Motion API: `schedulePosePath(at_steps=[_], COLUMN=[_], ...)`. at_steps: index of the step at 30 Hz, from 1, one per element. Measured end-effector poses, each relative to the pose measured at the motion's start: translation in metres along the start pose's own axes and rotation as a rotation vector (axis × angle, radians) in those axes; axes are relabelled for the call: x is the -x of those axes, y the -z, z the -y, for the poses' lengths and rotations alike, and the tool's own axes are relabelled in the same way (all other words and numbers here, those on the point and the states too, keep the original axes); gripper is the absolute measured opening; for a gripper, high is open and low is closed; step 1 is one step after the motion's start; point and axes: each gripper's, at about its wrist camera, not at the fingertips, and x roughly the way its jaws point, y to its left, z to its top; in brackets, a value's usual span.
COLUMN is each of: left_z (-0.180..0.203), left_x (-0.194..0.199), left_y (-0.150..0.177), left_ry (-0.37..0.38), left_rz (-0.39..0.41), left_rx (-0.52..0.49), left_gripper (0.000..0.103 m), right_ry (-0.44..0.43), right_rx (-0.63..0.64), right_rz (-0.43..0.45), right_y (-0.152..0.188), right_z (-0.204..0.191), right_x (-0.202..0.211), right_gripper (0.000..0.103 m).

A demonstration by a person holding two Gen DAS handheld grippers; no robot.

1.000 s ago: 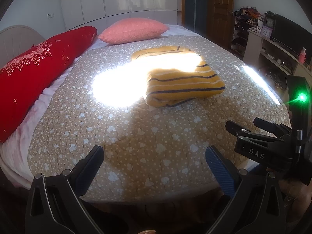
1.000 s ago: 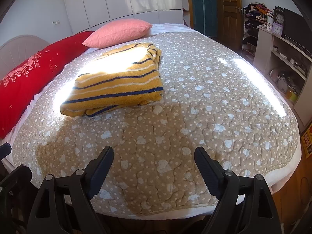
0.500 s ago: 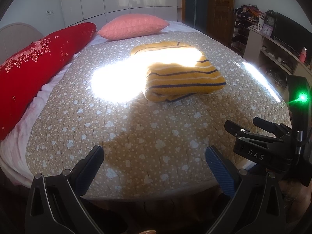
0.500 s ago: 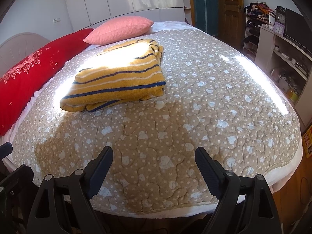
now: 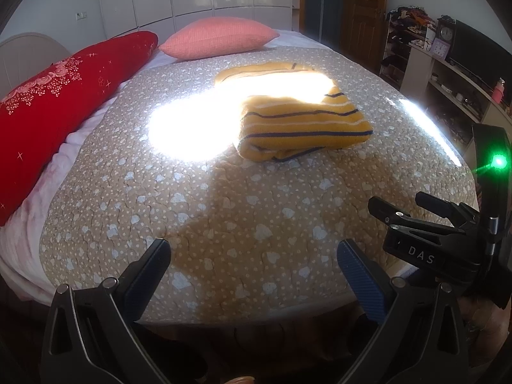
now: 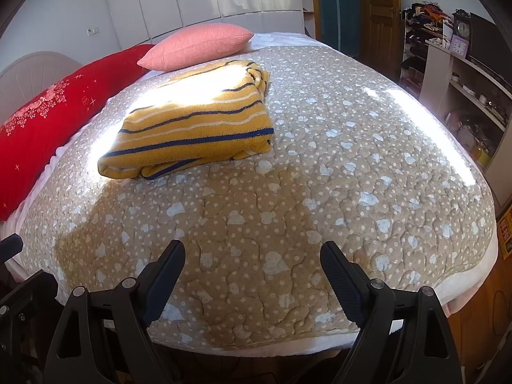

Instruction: Fold small clothes

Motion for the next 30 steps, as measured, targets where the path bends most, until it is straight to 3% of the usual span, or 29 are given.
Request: schedulePosePath(at_steps=[30], left_z=[-0.0044], left_x=[-0.0077], left_y=[0.0027], left_ry=[0.004], left_rz=[-0.032], left_rx=[0.018], left_gripper=[0.103], right_ry=[0.008], right_rx=[0.004], right_rz=[-0.005], right_y=[0.0007], right_z=[-0.0002], right_x=[-0.0013], right_gripper=[0.091])
